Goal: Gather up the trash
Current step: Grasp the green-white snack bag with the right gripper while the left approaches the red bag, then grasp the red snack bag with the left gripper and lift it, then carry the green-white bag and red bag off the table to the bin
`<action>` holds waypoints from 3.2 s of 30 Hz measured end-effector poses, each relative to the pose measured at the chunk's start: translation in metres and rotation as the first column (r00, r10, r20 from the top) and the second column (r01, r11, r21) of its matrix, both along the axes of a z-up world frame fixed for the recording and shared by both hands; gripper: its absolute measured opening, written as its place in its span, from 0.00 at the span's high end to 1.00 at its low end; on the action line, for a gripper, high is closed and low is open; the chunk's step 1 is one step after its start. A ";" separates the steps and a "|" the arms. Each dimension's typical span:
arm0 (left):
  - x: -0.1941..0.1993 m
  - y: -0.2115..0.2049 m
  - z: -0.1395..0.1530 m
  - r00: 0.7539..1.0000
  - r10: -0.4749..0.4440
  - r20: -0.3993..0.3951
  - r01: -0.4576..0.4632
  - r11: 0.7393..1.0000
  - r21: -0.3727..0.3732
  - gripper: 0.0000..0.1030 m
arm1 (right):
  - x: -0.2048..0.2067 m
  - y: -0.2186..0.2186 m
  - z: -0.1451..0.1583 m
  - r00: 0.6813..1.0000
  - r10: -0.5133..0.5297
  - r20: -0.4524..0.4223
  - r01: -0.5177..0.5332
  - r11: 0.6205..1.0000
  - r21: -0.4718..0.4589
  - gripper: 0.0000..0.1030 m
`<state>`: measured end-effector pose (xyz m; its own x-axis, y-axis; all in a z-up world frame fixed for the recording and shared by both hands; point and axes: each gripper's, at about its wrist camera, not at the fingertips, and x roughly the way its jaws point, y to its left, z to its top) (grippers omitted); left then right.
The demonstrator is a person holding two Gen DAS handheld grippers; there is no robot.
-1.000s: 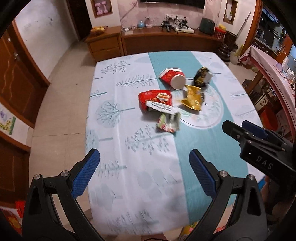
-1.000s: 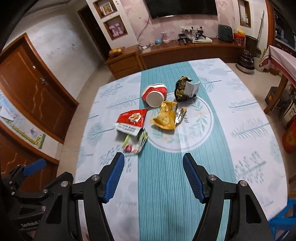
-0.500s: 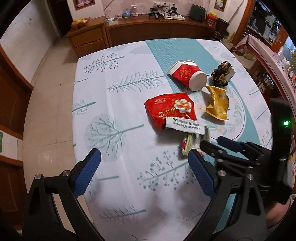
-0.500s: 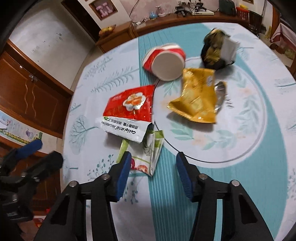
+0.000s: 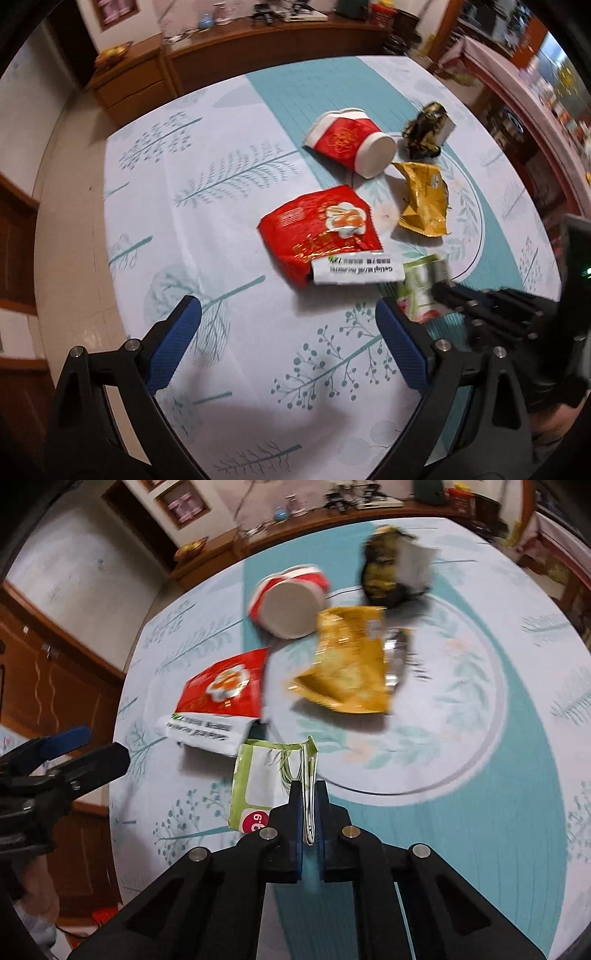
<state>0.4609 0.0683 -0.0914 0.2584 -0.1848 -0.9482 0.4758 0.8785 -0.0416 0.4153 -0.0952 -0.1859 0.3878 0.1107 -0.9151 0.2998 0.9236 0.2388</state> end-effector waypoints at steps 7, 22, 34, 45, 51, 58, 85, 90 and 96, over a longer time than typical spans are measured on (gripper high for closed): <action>0.000 -0.033 -0.006 0.988 -0.156 0.011 0.155 0.987 0.039 0.09 | -0.022 -0.027 0.010 0.997 -0.077 0.010 0.077 0.997 0.003 0.95; 0.014 -0.060 -0.024 0.959 -0.284 -0.005 0.284 0.954 0.094 0.09 | -0.030 -0.026 0.008 0.992 -0.117 0.042 0.114 0.992 0.055 0.95; 0.053 -0.054 -0.066 0.952 -0.278 -0.132 0.289 0.954 0.080 0.16 | -0.022 -0.024 -0.006 0.991 -0.133 0.029 0.130 0.988 0.085 0.95; 0.066 -0.038 -0.059 0.966 -0.198 -0.168 0.205 0.979 0.021 0.71 | -0.023 -0.025 -0.007 0.989 -0.146 0.024 0.144 0.986 0.088 0.95; 0.055 -0.017 -0.038 0.977 -0.130 -0.168 0.130 0.991 -0.009 0.84 | -0.027 -0.022 0.002 0.991 -0.132 0.037 0.128 0.987 0.097 0.95; 0.009 -0.004 -0.005 0.983 -0.066 -0.170 0.055 0.996 -0.068 0.87 | -0.042 -0.020 0.021 0.992 -0.105 0.064 0.098 0.990 0.104 0.95; -0.355 -0.059 0.053 0.930 0.365 -0.049 -0.368 0.923 -0.110 0.87 | -0.306 -0.064 0.087 0.939 0.335 0.072 -0.341 0.934 0.104 0.95; -0.405 -0.068 0.031 0.923 0.375 -0.092 -0.381 0.922 -0.071 0.87 | -0.353 -0.061 0.067 0.925 0.381 0.010 -0.379 0.916 0.134 0.95; -0.438 -0.073 -0.005 0.930 0.354 -0.101 -0.358 0.933 -0.036 0.86 | -0.397 -0.053 0.020 0.917 0.393 -0.062 -0.379 0.911 0.162 0.95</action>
